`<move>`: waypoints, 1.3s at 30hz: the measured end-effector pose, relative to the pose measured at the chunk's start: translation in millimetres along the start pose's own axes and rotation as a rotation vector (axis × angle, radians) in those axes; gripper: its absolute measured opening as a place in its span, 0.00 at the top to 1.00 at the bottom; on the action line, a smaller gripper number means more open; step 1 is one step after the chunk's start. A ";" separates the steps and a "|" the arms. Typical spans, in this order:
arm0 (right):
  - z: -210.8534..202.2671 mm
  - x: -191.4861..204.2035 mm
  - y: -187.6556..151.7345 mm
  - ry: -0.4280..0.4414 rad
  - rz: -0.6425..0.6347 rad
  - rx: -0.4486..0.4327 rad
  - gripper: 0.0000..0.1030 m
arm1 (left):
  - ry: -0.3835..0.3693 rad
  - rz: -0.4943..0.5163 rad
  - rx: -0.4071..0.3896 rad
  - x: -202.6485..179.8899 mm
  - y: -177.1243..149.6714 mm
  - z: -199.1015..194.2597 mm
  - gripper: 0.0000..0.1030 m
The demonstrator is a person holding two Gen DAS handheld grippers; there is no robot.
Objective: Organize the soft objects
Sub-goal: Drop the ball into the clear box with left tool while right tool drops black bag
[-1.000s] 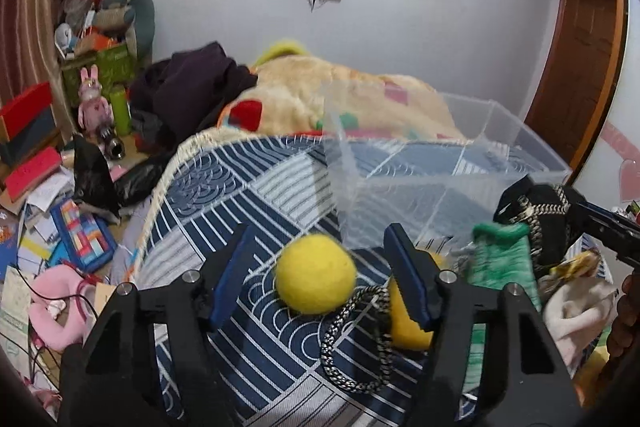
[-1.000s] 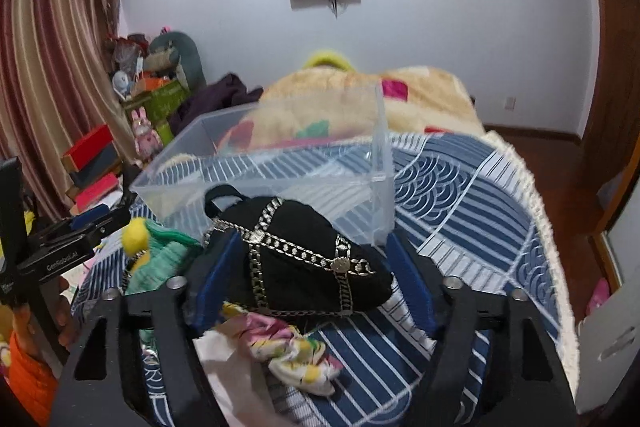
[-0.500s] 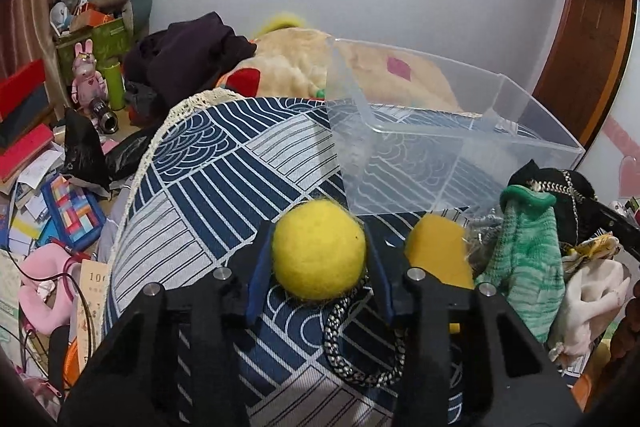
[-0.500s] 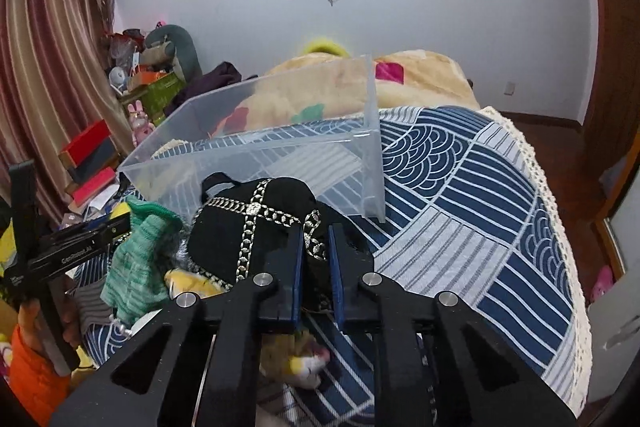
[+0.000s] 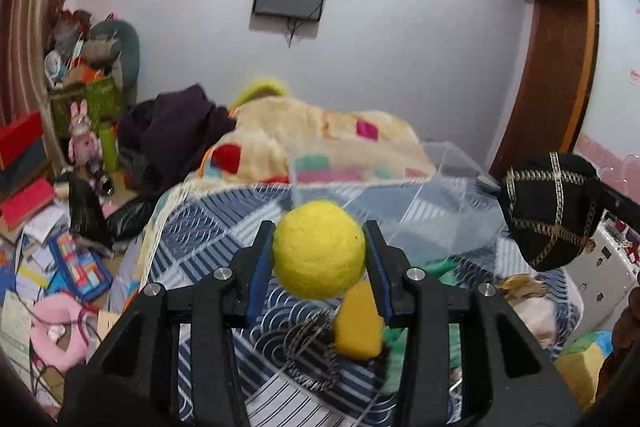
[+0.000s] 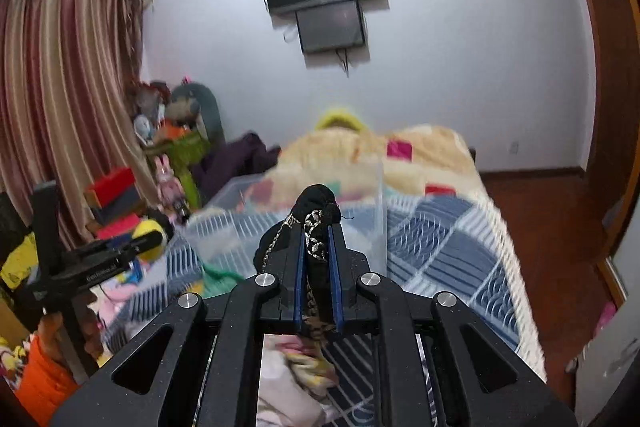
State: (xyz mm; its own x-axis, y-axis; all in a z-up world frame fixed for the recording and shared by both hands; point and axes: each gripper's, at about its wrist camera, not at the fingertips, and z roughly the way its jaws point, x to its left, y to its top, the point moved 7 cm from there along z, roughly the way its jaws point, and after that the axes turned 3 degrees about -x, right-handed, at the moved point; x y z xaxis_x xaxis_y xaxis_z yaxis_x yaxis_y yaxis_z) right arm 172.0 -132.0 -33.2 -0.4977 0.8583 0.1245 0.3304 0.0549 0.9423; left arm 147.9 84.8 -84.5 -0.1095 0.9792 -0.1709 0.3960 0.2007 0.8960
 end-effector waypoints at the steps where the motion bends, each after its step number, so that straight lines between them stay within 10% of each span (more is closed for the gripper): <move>1: 0.7 1.0 6.7 0.000 -0.003 -0.015 0.90 | -0.004 0.004 -0.010 -2.0 5.5 -0.9 0.58; 13: 54.0 4.2 37.4 -0.036 -0.030 -0.044 0.90 | -0.084 0.065 0.028 -25.5 43.3 39.9 0.58; 39: 128.3 3.7 -21.5 -0.039 -0.124 0.318 0.86 | -0.085 0.179 0.298 -42.6 2.9 125.3 0.55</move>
State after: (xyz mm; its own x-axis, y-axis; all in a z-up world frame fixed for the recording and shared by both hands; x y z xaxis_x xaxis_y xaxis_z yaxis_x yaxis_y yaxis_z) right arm 266.0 -64.5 -92.9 -0.5210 0.8535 -0.0024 0.5059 0.3111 0.8046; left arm 267.9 47.5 -126.0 0.0566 0.9962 -0.0668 0.6521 0.0138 0.7580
